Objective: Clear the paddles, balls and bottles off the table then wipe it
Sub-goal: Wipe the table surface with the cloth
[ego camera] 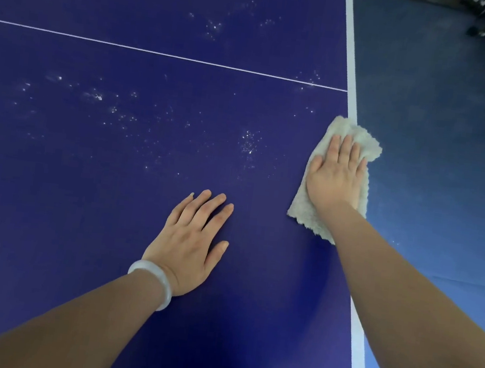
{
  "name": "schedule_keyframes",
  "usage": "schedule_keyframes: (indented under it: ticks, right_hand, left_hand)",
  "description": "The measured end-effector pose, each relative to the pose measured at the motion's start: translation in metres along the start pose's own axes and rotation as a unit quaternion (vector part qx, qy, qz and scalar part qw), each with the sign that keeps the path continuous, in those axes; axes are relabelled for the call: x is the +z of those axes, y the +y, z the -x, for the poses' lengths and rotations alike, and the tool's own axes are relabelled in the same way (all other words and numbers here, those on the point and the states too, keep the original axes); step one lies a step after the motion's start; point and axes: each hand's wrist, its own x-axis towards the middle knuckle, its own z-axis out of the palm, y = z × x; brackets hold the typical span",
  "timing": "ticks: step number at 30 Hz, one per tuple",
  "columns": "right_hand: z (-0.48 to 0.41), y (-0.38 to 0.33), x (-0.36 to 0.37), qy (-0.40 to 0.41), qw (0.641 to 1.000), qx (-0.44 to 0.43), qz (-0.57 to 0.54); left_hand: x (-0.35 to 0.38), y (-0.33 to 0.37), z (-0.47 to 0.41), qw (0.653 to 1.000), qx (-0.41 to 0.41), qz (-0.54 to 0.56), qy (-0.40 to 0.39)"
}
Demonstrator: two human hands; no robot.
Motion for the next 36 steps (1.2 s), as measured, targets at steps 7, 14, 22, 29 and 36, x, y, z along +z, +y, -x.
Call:
schedule_keyframes:
  ticks: [7, 14, 22, 29, 36]
  right_hand:
    - [-0.013, 0.003, -0.002, 0.003, 0.999, -0.044, 0.005]
    - [-0.064, -0.027, -0.008, -0.016, 0.998, -0.065, -0.004]
    - [-0.062, -0.004, -0.012, -0.012, 0.994, -0.109, 0.013]
    - [-0.086, -0.074, -0.009, -0.041, 0.985, -0.166, -0.004]
    - [-0.033, -0.028, -0.005, -0.037, 0.951, -0.306, 0.013]
  left_hand:
    - [0.000, 0.000, 0.000, 1.000, 0.001, 0.004, -0.002]
    - [-0.001, -0.001, 0.000, 1.000, 0.002, 0.008, 0.002]
    - [-0.002, 0.000, 0.000, 1.000, 0.003, 0.023, -0.001]
    - [-0.002, -0.001, 0.000, 1.000, 0.004, 0.018, -0.003]
    - [-0.001, -0.001, 0.002, 1.000, 0.005, 0.023, 0.000]
